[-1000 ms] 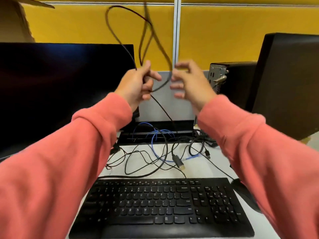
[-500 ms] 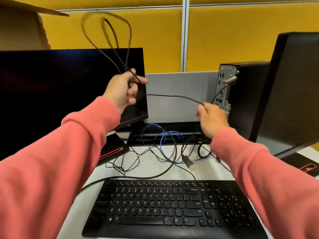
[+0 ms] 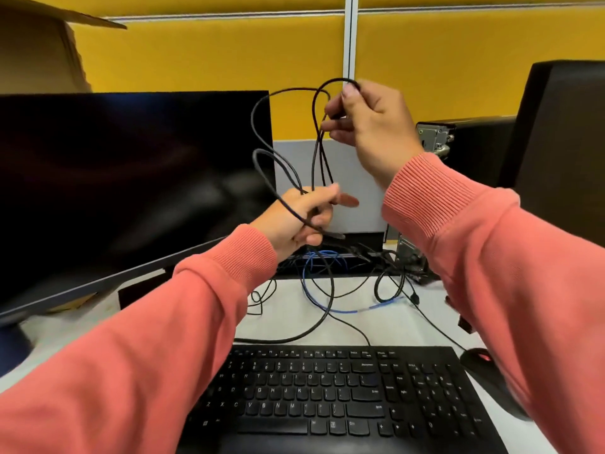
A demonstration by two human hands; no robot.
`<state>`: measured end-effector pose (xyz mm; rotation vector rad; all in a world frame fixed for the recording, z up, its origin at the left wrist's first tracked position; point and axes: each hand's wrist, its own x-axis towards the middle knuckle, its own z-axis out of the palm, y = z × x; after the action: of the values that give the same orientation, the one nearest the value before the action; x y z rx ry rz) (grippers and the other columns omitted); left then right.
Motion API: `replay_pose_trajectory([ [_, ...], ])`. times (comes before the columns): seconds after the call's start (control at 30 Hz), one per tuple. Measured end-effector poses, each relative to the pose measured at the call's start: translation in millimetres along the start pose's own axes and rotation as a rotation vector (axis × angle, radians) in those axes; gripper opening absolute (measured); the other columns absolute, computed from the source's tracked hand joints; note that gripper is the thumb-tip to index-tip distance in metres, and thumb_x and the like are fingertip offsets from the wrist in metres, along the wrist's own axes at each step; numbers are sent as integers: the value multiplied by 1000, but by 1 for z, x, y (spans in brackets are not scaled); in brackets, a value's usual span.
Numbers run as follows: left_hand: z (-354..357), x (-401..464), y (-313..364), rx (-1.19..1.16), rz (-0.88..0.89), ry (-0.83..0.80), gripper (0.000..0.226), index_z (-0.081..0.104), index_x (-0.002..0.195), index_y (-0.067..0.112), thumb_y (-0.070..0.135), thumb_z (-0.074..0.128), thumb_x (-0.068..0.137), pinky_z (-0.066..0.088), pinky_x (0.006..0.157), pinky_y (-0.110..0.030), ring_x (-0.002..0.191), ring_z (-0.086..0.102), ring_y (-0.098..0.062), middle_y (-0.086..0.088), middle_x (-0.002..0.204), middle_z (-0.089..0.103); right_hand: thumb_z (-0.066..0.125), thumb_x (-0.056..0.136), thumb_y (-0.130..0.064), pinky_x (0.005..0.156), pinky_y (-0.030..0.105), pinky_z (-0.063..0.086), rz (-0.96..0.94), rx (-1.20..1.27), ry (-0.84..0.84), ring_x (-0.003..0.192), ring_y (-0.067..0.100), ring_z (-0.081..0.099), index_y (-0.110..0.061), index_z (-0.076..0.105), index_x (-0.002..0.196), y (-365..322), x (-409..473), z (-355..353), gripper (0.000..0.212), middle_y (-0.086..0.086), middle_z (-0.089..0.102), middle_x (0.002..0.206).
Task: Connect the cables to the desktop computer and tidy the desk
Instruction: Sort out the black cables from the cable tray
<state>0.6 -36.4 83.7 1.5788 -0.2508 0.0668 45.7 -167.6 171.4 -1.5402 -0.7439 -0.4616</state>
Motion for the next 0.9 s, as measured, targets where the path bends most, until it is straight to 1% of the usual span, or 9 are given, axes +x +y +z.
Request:
replay_pose_trajectory([
  [0.1,-5,4,4,54,44,86,31,63,84,9,26,50,107,22,41,-19,46,23,-7,3,56,29,42,107,-22,78,33,59,59,47,-29,87,22,72,-15,65,85,15,-11,-7,33,3,70,90],
  [0.27,-14,10,12,137,27,197,23,60,119,12,25,63,101,25,41,-19,48,35,-4,7,63,38,44,108,-21,81,34,58,101,158,-74,90,23,72,-12,67,90,26,-23,-5,30,6,71,93],
  [0.5,-30,10,15,215,103,269,25,65,124,34,38,48,107,28,45,-21,55,35,-9,6,64,36,44,107,-17,81,35,58,83,243,-126,88,27,71,1,67,98,18,-23,8,31,16,70,93],
  [0.57,-49,9,11,580,65,404,35,62,130,42,51,39,106,43,62,-29,75,54,-14,3,84,59,45,107,-18,86,36,58,155,228,-124,94,27,74,1,68,100,34,-32,4,31,15,72,96],
  [0.63,-68,10,0,893,79,492,44,56,140,44,55,31,107,43,75,-33,89,57,-23,-1,102,61,45,107,-18,93,41,57,238,225,-125,99,28,73,-3,70,99,53,-45,4,30,14,73,97],
  [0.7,-79,13,-12,950,109,478,46,53,144,41,56,30,107,45,78,-37,87,56,-37,-11,103,56,45,107,-18,93,40,57,300,266,-122,101,29,73,-4,71,101,69,-55,5,30,16,74,99],
  [0.77,-79,12,-17,832,143,448,43,57,142,35,50,35,108,51,87,-41,91,63,-28,-8,118,65,46,107,-20,87,35,58,335,298,-115,96,27,74,-8,71,109,78,-61,8,28,16,74,102],
  [0.83,-78,13,-16,660,164,470,42,62,138,28,44,35,110,55,64,-35,62,59,-15,-5,120,69,50,105,-18,74,29,56,389,282,-123,86,22,71,-14,64,124,91,-67,12,24,13,70,106],
  [0.9,-79,18,-11,476,204,522,43,67,128,20,39,33,111,41,44,-25,45,43,-4,-3,105,66,62,98,-19,72,27,55,447,101,-232,90,22,69,-23,50,141,113,-79,18,45,6,63,123],
])
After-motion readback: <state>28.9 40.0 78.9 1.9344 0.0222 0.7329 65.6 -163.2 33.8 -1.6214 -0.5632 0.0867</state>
